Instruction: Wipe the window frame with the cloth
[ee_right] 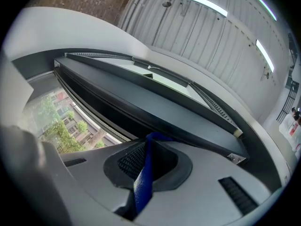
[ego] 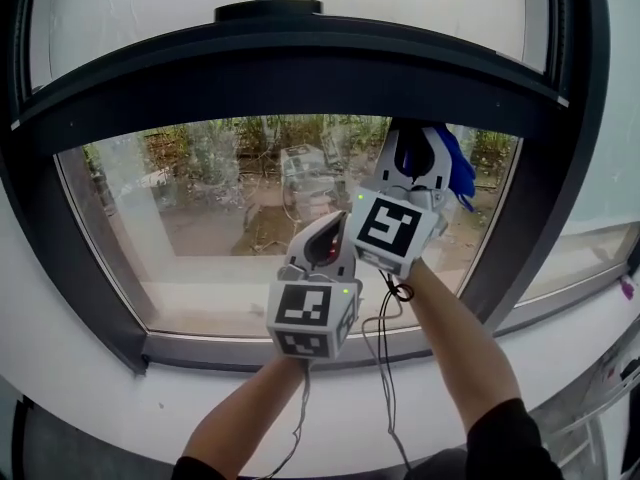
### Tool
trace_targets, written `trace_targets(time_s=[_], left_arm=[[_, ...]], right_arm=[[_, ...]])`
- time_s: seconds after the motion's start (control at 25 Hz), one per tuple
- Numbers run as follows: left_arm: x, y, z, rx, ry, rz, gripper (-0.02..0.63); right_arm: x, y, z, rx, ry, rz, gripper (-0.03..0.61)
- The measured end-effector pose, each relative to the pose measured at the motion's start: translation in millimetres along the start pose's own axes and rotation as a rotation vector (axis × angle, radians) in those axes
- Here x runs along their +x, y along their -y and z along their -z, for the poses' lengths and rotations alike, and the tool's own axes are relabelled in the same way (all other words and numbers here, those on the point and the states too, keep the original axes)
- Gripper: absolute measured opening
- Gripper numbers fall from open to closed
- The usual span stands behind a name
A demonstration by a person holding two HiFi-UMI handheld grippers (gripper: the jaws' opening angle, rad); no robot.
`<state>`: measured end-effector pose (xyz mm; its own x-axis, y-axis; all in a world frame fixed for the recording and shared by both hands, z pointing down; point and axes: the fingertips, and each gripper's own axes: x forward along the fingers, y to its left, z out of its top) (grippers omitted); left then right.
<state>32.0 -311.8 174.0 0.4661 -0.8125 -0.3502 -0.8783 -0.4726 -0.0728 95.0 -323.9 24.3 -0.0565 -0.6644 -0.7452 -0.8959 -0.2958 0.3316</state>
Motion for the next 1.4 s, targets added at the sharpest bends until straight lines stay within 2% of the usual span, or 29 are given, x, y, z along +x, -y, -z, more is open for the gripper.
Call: trace_targets(time_s=[0.36, 0.64, 1.4], left_arm=[[-33.9, -33.3, -13.4, 0.015, 0.015, -0.078, 0.005], [-64.5, -62.4, -22.8, 0.015, 0.032, -0.132, 0.005], [-140.4, -147.9, -32.4, 0.047, 0.016, -0.275, 0.005]], right_arm=[[-1.3, -53.2, -25.5, 0.021, -0.008, -0.091, 0.018], [-4.4, -102.3, -53.6, -0.017, -0.004, -0.171, 0.018], [-5.3, -209.2, -115.2, 0.019, 0.02, -0.278, 0.018]])
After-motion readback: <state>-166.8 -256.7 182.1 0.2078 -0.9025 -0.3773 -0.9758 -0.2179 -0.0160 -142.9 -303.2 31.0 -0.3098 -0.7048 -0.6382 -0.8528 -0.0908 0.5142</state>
